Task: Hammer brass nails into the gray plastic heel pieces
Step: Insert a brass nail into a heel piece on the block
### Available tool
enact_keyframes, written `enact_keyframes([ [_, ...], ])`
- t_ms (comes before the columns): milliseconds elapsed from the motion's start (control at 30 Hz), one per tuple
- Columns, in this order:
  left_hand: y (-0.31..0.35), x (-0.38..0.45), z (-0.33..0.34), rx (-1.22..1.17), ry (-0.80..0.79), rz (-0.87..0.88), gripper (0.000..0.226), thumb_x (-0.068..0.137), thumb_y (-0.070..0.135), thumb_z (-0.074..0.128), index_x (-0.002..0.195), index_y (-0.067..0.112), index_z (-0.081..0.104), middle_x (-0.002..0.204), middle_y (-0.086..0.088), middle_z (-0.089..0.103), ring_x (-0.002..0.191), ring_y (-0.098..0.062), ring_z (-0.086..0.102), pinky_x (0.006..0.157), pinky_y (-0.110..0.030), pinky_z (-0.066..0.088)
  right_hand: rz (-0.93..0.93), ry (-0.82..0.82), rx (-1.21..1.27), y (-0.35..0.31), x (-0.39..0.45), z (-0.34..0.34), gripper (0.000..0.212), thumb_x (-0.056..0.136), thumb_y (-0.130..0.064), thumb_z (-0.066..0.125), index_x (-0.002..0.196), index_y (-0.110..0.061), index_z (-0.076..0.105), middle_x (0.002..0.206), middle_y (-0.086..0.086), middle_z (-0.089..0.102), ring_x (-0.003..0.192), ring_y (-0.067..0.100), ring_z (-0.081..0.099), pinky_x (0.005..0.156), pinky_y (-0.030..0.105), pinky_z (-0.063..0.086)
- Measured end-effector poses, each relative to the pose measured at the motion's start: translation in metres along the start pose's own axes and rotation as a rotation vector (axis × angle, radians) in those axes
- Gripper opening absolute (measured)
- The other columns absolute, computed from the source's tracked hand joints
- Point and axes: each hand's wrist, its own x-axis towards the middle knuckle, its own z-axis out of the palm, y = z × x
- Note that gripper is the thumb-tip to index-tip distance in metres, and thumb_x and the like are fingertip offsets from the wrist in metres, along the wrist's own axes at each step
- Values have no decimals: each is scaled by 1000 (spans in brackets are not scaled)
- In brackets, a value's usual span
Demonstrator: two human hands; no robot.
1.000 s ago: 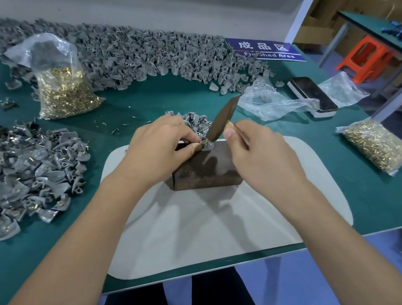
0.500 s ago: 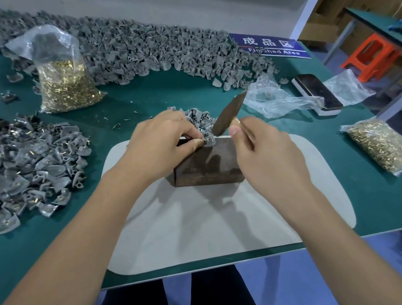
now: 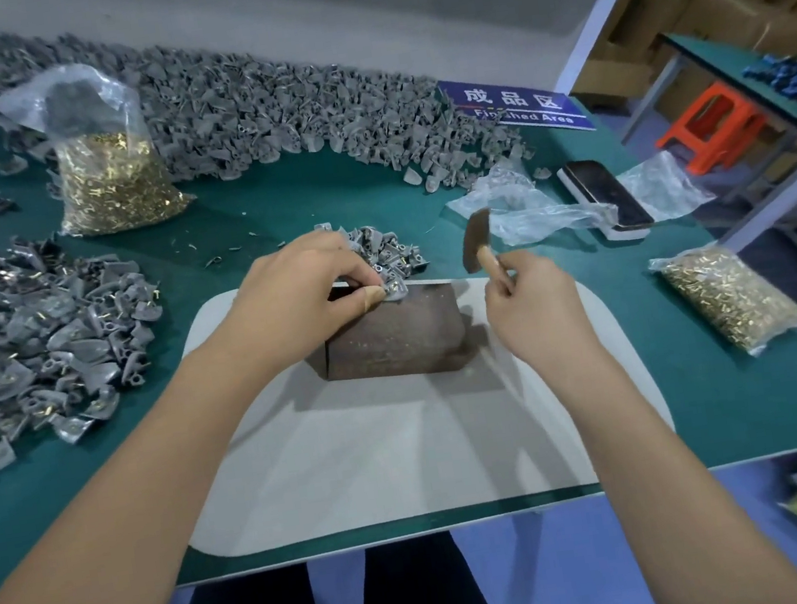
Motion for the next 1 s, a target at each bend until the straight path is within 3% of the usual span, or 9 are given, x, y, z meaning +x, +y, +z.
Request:
enact_keyframes([
  [100, -2, 0, 1, -11, -2, -4, 6, 91, 42, 71, 95, 40, 73, 90, 18, 56, 91, 0, 47, 69, -29, 31, 39, -20, -128, 4, -4, 10, 46, 94, 2, 46, 135, -16, 58, 119, 17, 48, 93, 38, 54, 79, 40, 44],
  [200, -3, 0, 1, -18, -7, 1, 6, 91, 43, 70, 95, 41, 73, 89, 20, 55, 90, 3, 45, 68, -29, 31, 58, -31, -254, 8, -10, 21, 58, 92, 4, 49, 145, -20, 49, 127, 18, 41, 109, 42, 51, 89, 43, 45],
  [333, -4, 0, 2, -25, -6, 2, 5, 91, 42, 71, 95, 40, 73, 87, 22, 53, 88, 4, 43, 66, -19, 32, 40, 34, -491, 10, -12, 21, 51, 93, -10, 54, 140, -30, 53, 124, 14, 54, 118, 38, 44, 94, 43, 34],
  [400, -4, 0, 2, -40, 8, -1, 3, 91, 41, 72, 93, 39, 73, 87, 23, 54, 91, 3, 46, 68, -15, 32, -22, 101, -358, 6, -12, 19, 38, 99, -19, 53, 135, -27, 60, 122, 13, 59, 118, 37, 48, 94, 43, 36],
  [500, -1, -2, -2, -43, 66, -30, 2, 91, 36, 72, 92, 35, 72, 91, 17, 58, 97, -5, 54, 73, -26, 38, -193, 130, 20, -12, -10, 23, 27, 101, -18, 54, 122, -20, 70, 115, 7, 69, 112, 30, 59, 95, 40, 46],
  [600, -5, -13, -17, -42, 190, -122, 3, 89, 33, 70, 89, 30, 70, 92, 14, 60, 95, -8, 56, 79, -31, 43, -309, 54, 139, -40, -14, 34, 20, 99, -17, 57, 108, -20, 75, 105, 0, 74, 102, 25, 65, 90, 40, 51],
  [767, -15, -69, -49, -43, 351, -285, 7, 81, 33, 68, 81, 27, 65, 86, 15, 57, 91, -9, 53, 82, -29, 41, -517, -75, 252, -88, -32, 70, 16, 99, -18, 60, 101, -21, 75, 99, -8, 73, 96, 18, 63, 86, 37, 51],
  [1000, -48, -130, -90, 287, 532, -604, 7, 87, 32, 72, 88, 25, 70, 103, 6, 65, 118, -23, 51, 102, -36, 31, -729, -265, 246, -150, -57, 116, 17, 101, -23, 59, 104, -23, 76, 99, -10, 73, 98, 16, 61, 89, 34, 48],
])
